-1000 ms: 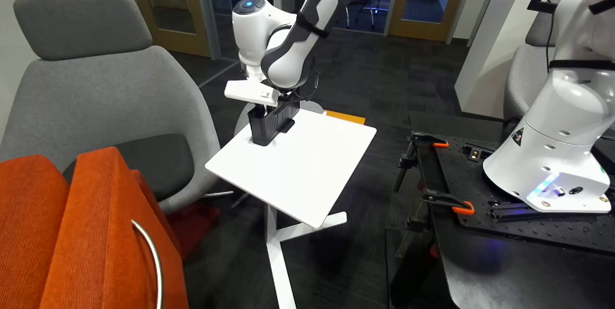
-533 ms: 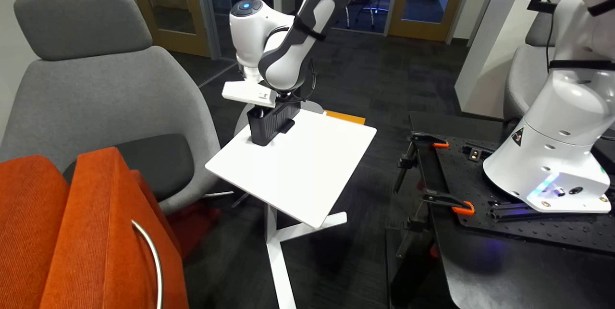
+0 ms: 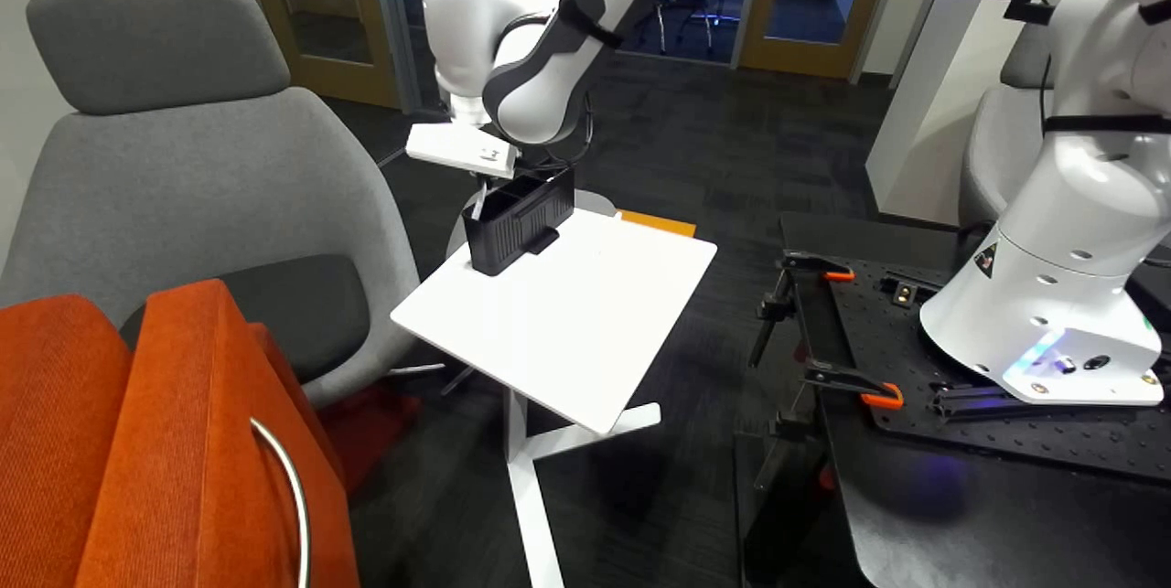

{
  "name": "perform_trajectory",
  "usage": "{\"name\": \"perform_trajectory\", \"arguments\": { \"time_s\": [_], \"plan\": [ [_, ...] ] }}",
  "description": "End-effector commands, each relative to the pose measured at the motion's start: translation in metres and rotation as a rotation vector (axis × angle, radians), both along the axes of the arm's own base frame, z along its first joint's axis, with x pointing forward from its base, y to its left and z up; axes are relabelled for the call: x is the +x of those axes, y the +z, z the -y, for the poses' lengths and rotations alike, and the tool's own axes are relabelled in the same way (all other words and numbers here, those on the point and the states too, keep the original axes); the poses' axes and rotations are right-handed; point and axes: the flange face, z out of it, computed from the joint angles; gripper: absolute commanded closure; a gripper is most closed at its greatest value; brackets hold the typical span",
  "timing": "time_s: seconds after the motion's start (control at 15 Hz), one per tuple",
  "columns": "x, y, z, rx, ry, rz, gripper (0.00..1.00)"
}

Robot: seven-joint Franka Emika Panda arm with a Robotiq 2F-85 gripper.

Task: Remove the fork from the object and put it on the table

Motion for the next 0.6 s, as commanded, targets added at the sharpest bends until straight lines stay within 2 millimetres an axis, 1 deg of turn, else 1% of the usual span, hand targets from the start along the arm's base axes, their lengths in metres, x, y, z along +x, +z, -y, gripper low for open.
{"name": "perform_trajectory", "arguments": {
  "time_s": [0.0, 0.27, 0.4, 0.53],
  "plan": [
    [-0.017, 0.05, -0.004, -0.021, 0.029, -0.002, 0.97],
    [-0.031, 0.102, -0.011, -0.019, 0.086, 0.052, 0.97],
    [-0.04, 0.119, -0.024, 0.013, 0.112, 0.079, 0.97],
    [-0.051, 0.128, -0.04, 0.046, 0.101, 0.1, 0.97]
  ]
}}
